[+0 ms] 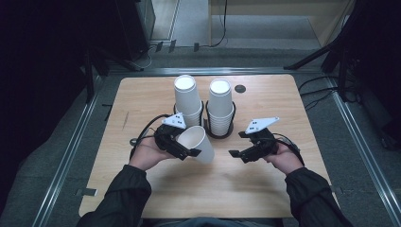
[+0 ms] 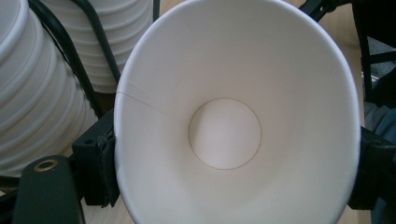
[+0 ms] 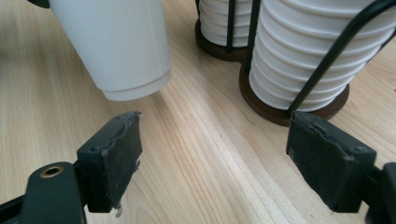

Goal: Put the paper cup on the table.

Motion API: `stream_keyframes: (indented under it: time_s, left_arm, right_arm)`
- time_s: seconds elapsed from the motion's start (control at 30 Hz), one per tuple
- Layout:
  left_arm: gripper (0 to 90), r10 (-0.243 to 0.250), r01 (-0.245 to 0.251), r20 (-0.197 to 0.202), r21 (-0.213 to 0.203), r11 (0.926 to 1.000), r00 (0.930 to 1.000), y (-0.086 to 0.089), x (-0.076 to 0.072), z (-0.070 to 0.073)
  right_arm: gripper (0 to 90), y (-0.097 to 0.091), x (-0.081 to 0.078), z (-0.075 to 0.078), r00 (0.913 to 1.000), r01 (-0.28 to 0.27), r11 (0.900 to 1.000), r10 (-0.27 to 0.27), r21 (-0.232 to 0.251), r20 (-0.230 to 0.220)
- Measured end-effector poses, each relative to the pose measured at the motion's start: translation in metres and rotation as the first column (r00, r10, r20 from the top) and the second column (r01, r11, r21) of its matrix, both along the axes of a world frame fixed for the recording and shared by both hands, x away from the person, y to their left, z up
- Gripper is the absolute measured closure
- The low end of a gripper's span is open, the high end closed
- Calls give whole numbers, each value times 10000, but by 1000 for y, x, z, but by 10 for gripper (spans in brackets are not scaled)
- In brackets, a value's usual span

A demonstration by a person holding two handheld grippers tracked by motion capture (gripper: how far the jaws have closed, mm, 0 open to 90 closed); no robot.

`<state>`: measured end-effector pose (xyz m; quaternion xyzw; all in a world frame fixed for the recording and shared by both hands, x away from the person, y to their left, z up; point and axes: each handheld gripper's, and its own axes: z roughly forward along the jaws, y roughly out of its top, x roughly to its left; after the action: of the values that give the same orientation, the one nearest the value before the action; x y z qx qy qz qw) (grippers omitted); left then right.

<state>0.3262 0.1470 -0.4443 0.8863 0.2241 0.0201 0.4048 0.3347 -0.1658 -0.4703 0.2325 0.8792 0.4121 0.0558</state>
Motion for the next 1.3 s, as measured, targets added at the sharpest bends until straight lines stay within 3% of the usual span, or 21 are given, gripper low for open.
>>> stream_keyframes:
  time_s: [0.27, 0.47, 0.63, 0.8, 0.9, 1.23, 1.3]
  left_arm:
    - [144, 152, -153, -73, -27, 9999, 9999, 10, 0, 3]
    - [143, 262, -264, -153, -140, 9996, 9995, 18, -2, 4]
    - [143, 462, -464, -107, -185, 9988, 9989, 30, -5, 9]
    - [143, 762, -763, -70, -41, 9971, 9971, 41, -7, 9]
    - [143, 946, -946, -118, -51, 9955, 9954, 49, -8, 9]
    - [143, 1770, -1766, -155, 230, 9840, 9841, 74, -5, 8]
    - [143, 1877, -1875, -160, 114, 9822, 9821, 78, -4, 11]
  right_arm:
    - [181, -8, 2, 1, 9995, 265, 9996, -264, -51, 183]
    - [181, -12, 10, -2, 9986, 527, 9985, -528, -110, -24]
    - [181, -10, 13, -3, 9991, 417, 9987, -414, -298, 87]
    - [181, -8, 15, -1, 9994, 346, 9993, -345, -160, 29]
    - [181, -7, 16, 2, 9997, 224, 9997, -224, 43, 105]
    - [181, -3, 18, 1, 10000, 82, 9999, -82, -101, -14]
    - [181, -1, 18, 0, 10000, -21, 9999, 21, -142, 8]
